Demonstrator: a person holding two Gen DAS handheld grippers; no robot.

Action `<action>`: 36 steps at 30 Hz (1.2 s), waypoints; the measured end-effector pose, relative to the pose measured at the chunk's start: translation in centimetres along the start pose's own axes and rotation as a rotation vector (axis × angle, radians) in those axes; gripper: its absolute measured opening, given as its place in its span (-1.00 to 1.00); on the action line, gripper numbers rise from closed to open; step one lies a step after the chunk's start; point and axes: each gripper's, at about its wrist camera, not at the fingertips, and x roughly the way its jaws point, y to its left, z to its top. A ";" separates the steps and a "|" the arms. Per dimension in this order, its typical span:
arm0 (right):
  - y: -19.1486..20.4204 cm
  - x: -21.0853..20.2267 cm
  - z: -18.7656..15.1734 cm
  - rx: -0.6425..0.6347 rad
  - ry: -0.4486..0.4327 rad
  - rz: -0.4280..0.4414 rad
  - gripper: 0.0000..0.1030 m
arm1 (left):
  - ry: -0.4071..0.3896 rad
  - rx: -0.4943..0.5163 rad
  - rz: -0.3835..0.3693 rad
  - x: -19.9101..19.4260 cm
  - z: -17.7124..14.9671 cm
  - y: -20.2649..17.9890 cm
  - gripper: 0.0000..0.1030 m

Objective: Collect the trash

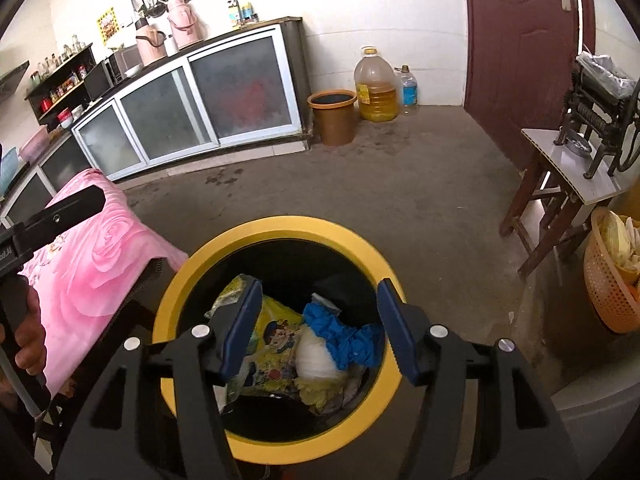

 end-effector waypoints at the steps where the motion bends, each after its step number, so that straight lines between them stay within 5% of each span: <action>1: 0.6 -0.3 -0.1 -0.007 -0.001 0.004 0.11 | -0.002 -0.002 -0.002 -0.3 -0.1 0.3 0.65; 6: 2.9 -1.6 -0.6 -0.032 -0.021 0.002 0.12 | -0.025 0.004 0.007 -3.0 -1.2 1.7 0.72; 9: 4.3 -3.0 -1.2 -0.029 -0.063 -0.025 0.47 | -0.043 -0.006 0.013 -4.8 -1.9 3.1 0.85; 15: 7.6 -6.5 -2.8 -0.042 -0.178 -0.141 0.82 | -0.094 -0.034 0.041 -9.0 -3.3 5.9 0.85; 29: 14.6 -15.2 -10.0 -0.052 -0.389 -0.311 0.84 | -0.211 0.049 0.142 -19.1 -9.0 6.5 0.85; 36: 16.5 -18.7 -13.5 0.011 -0.422 -0.382 0.85 | -0.283 0.020 0.167 -24.5 -12.0 6.3 0.85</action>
